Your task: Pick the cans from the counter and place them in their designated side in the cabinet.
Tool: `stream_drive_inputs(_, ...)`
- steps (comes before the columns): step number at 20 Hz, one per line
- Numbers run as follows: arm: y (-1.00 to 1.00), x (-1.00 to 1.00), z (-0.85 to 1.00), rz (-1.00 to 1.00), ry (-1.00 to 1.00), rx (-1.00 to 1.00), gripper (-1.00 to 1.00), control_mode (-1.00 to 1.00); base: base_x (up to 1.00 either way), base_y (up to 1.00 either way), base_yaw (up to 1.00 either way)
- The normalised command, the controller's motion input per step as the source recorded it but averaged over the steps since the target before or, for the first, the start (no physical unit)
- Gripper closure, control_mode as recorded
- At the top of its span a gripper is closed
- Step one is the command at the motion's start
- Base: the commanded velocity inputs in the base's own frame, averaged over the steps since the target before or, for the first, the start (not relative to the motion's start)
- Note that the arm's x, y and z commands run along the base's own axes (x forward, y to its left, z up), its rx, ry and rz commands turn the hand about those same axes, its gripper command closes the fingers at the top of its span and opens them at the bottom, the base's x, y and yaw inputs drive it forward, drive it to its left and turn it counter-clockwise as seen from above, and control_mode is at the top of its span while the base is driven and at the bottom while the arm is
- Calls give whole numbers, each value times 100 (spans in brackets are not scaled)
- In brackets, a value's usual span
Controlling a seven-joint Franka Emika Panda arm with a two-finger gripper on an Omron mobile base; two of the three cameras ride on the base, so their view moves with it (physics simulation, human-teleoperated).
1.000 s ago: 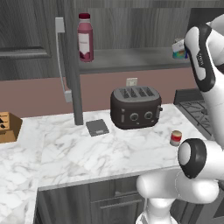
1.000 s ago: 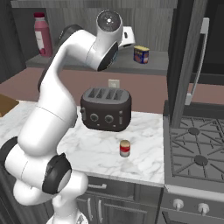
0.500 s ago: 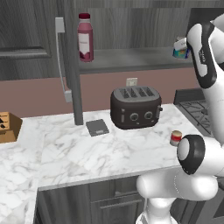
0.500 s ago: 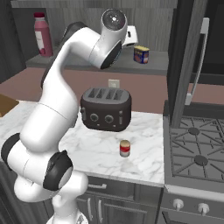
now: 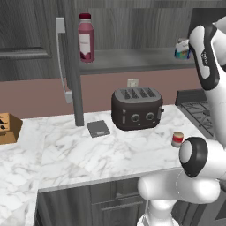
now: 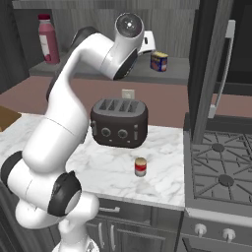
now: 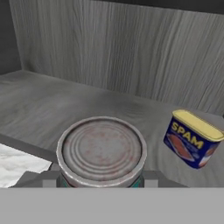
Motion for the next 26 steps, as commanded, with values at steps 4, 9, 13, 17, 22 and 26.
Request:
stream_drive_inputs(4, 0, 0, -10, 0, -1, 0, 100, -100, 0, 0, 0)
stream_drive_inputs(9, 0, 0, -7, 0, 0, 0, 100, -100, 0, 0, 0)
stream_drive_inputs(13, 0, 0, -7, 0, 0, 0, 100, -100, 0, 0, 0)
stream_drive_inputs(17, 0, 1, -9, 0, 0, 0, 100, -100, 0, 0, 0)
stream_drive_inputs(22, 0, 4, -10, 0, 0, 0, 100, -100, 0, 0, 0)
stream_drive_inputs(26, 0, 9, -9, 0, 0, 0, 100, -100, 0, 0, 0)
